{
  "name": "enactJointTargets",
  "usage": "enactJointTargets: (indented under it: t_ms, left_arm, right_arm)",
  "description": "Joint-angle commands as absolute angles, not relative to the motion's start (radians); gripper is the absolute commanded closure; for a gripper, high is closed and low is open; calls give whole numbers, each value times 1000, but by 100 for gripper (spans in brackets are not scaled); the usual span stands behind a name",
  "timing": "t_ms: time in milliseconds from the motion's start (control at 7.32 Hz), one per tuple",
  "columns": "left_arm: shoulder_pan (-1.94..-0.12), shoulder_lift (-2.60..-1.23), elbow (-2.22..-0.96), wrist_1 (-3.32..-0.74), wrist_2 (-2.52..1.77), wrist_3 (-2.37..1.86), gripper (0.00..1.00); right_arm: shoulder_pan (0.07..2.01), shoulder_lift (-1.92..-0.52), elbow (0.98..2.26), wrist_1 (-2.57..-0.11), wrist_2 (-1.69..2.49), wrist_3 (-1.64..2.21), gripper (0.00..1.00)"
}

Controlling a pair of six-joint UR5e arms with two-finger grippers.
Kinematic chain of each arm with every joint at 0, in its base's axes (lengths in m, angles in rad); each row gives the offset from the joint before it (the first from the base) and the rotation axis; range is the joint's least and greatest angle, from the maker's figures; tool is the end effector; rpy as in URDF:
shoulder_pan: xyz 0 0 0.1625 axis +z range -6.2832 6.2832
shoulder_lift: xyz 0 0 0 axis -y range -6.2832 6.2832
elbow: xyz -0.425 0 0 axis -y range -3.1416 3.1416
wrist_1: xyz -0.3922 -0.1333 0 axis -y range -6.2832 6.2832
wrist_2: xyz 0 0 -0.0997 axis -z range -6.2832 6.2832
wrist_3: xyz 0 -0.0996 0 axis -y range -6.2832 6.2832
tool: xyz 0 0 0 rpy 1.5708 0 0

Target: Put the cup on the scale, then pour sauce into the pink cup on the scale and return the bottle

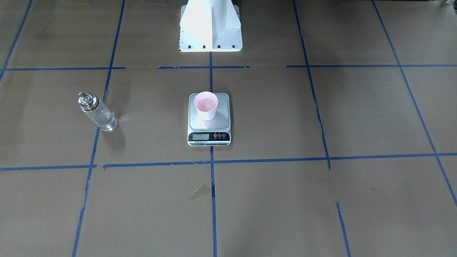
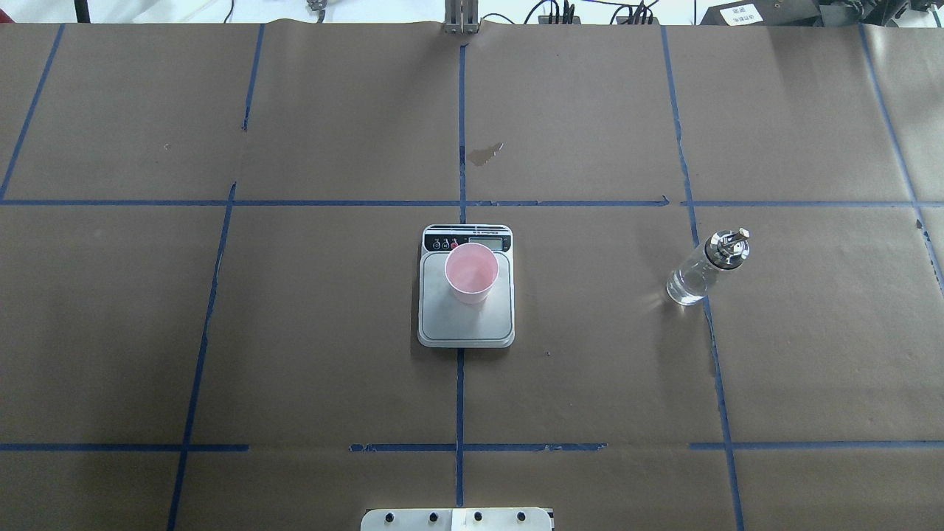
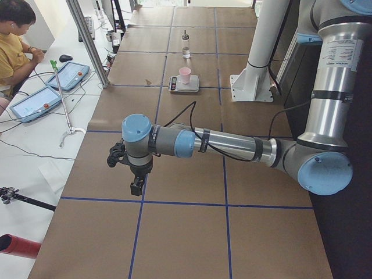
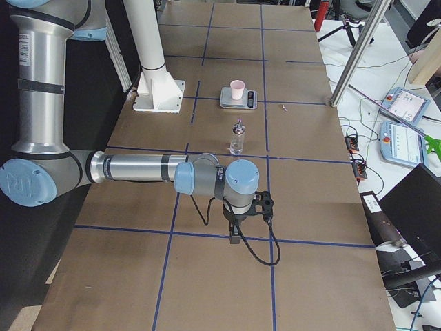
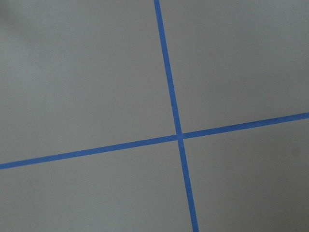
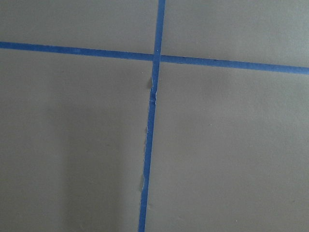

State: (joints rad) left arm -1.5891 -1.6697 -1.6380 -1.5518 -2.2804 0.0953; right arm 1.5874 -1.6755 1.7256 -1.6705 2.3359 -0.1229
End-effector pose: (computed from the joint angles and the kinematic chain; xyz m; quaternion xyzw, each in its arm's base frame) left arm -0.0783 -0.5371 0.5807 0.0885 0.3420 0.0615 0.9335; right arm 0.0717 -0.4422 0.6422 0.0031 -0.3739 -0.0400 0.9266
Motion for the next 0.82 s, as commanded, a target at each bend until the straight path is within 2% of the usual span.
enactJointTargets:
  t_ms: [0, 273, 683]
  left_arm:
    - [-1614, -1667, -1641, -1549, -2281, 97, 0]
    - [-1614, -1615, -1640, -1560, -2283, 100, 0]
    - [-1612, -1615, -1620, -1560, -2281, 95, 0]
  right_arm:
    - [1586, -1675, 1726, -1671, 2336, -123, 0]
    - [1582, -1675, 1724, -1671, 2336, -123, 0]
    - [1575, -1675, 1723, -1671, 2335, -124, 0]
